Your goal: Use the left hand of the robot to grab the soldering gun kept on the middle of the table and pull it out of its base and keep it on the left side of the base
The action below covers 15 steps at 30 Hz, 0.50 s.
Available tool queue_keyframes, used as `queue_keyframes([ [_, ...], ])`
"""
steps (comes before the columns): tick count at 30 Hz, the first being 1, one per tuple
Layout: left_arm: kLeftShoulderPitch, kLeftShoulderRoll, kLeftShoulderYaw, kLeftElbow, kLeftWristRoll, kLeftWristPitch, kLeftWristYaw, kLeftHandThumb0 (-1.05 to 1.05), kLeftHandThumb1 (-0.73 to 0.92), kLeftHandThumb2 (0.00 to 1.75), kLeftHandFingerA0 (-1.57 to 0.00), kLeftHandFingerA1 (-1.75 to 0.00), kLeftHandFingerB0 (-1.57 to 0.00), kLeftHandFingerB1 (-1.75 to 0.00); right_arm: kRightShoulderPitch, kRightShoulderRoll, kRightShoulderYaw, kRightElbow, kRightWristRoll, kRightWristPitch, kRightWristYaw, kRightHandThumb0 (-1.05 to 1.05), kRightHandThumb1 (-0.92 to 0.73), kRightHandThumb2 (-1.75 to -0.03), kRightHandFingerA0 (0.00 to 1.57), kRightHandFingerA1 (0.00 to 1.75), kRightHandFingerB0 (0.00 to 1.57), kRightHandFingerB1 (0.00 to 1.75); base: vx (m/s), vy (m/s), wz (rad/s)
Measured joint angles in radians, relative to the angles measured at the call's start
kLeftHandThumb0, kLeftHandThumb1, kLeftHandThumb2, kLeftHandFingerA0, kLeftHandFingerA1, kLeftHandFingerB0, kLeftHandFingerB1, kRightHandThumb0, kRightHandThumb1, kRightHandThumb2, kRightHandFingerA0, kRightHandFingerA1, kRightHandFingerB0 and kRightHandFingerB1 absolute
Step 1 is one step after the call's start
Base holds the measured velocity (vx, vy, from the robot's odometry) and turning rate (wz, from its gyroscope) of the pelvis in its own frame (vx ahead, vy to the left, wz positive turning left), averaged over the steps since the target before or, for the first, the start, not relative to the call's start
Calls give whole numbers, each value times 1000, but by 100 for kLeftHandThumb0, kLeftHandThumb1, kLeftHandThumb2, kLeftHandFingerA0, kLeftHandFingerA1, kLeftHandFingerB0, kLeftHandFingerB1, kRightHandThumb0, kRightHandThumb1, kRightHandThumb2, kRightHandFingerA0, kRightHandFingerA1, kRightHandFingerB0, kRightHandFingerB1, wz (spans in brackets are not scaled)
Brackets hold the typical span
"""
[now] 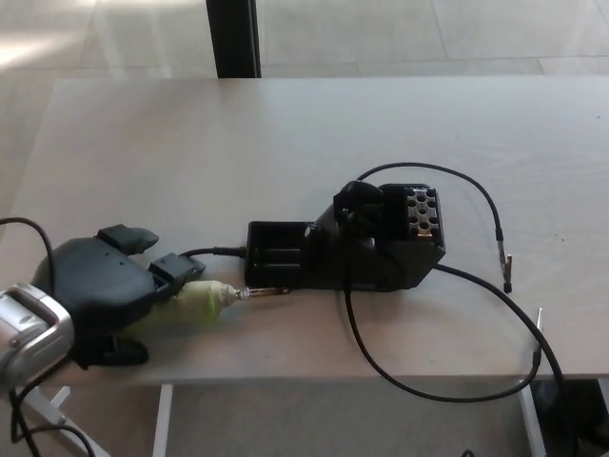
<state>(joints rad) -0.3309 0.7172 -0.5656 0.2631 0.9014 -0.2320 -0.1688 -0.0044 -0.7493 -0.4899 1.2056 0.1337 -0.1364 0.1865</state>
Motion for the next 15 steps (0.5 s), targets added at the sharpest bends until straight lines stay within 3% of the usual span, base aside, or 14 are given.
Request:
queue_keyframes([
  [1,3,5,0,-13,2,6,-9,-99,64,94,0,-21,0,0,2,0,0,0,0,0,0,-56,-48,-86,68,73,41,54,0,0,0],
  [2,5,9,0,-21,2,8,-16,-80,75,63,0,0,0,0,3,0,0,0,0,0,1,-54,-62,-58,72,67,47,41,0,0,0],
  [4,9,17,3,-36,2,9,-27,-81,76,63,0,0,0,0,4,0,0,0,1,0,2,-56,-49,-86,68,72,41,54,0,0,0],
  [5,14,24,8,-48,0,9,-37,-81,76,63,0,0,0,0,6,0,0,0,2,0,3,-56,-49,-86,68,72,41,54,0,0,0],
  [6,16,28,11,-54,-1,9,-44,-78,70,78,0,0,0,0,7,0,0,0,2,0,3,-55,-48,-86,68,72,39,53,0,0,0],
  [7,17,32,19,-64,-10,7,-59,-77,75,62,0,0,0,0,8,0,0,0,3,0,3,-53,-61,-58,70,66,44,40,0,0,0],
  [8,17,35,28,-73,-19,6,-75,-84,60,85,0,-1,0,0,8,0,0,1,3,0,3,-59,-50,-86,67,72,38,53,0,0,0],
  [9,17,37,33,-80,-27,6,-90,-75,57,96,0,-24,-1,-29,8,0,0,1,3,0,3,-58,-49,-86,65,71,37,53,0,0,0],
  [10,16,37,37,-86,-34,6,-103,-37,47,104,-3,-54,0,-49,8,0,0,1,3,0,3,-58,-49,-86,65,72,37,53,0,0,0],
  [11,14,37,41,-92,-45,6,-117,-37,47,104,-3,-54,0,-49,8,0,0,1,3,0,3,-58,-49,-86,65,72,37,53,0,0,0],
  [12,12,37,45,-96,-55,6,-131,-66,55,90,-8,-53,-18,-47,8,0,0,1,3,0,3,-61,-50,-86,68,74,39,53,0,0,0],
  [13,9,37,48,-99,-64,6,-144,-59,53,91,-37,-62,-31,-54,7,0,0,1,3,0,3,-57,-49,-87,66,72,37,53,0,0,0],
  [14,6,37,55,-102,-76,8,-161,-59,53,91,-37,-62,-31,-54,7,0,0,1,3,0,3,-57,-49,-87,66,72,37,53,0,0,0],
  [15,4,36,60,-104,-84,9,-171,-53,70,60,-42,-55,-44,-45,6,0,0,1,3,0,3,-58,-49,-87,66,73,38,53,0,0,0],
])
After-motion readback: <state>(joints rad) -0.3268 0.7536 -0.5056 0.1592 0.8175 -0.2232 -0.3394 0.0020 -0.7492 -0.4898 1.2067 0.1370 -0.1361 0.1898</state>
